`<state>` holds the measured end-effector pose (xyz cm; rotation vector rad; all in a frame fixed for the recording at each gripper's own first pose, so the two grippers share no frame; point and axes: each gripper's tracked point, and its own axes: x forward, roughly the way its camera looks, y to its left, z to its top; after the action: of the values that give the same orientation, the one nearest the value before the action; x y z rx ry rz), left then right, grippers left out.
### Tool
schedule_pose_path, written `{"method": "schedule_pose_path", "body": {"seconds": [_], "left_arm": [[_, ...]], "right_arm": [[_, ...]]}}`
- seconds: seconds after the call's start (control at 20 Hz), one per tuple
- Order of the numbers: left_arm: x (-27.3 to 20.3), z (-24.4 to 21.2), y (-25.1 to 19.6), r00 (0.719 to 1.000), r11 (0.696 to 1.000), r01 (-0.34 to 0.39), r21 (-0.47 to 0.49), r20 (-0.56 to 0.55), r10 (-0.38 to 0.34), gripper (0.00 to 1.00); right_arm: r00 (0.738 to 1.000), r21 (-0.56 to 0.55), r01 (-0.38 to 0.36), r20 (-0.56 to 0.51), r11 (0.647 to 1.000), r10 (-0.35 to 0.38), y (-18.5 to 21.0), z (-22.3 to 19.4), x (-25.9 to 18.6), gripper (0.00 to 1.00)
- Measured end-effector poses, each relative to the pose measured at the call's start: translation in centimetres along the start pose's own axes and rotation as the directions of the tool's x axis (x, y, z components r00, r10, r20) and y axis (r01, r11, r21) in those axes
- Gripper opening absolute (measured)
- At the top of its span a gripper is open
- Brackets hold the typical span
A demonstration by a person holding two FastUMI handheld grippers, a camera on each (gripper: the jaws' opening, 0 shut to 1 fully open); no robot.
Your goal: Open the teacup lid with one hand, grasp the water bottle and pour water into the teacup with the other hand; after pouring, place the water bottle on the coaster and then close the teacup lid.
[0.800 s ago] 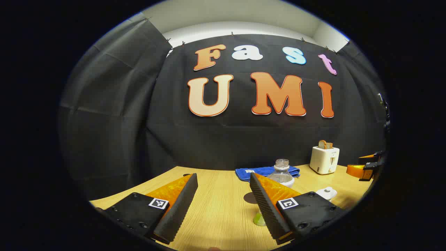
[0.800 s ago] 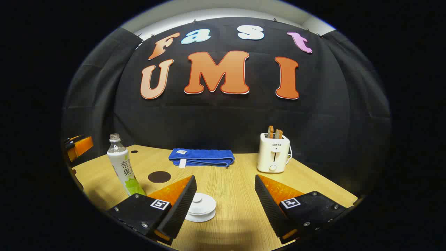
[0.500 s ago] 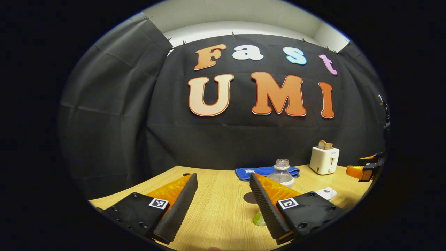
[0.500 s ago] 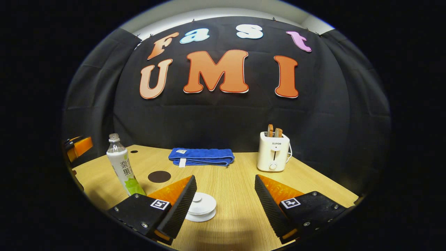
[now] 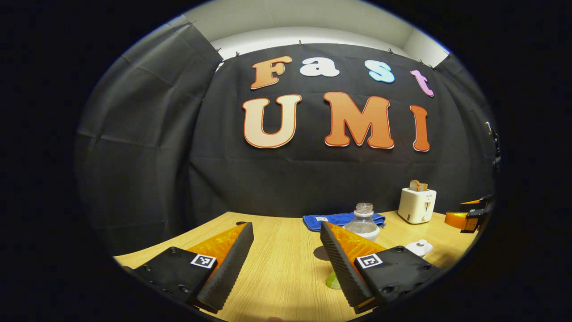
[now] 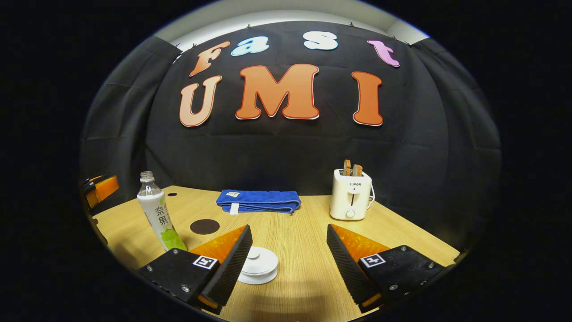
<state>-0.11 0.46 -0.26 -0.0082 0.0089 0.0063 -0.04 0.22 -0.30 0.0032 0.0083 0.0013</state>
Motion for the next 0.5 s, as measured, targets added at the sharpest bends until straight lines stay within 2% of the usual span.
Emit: {"method": "schedule_pose_path", "body": {"seconds": [0.5], "left_arm": [[0.18, -0.37, 0.01, 1.0, 1.0, -0.002, -0.007, -0.013, 0.001, 0.98]], "right_arm": [[1.0, -0.003, -0.006, -0.007, 1.0, 0.006, 0.37, -0.26, 0.23, 1.0]]}}
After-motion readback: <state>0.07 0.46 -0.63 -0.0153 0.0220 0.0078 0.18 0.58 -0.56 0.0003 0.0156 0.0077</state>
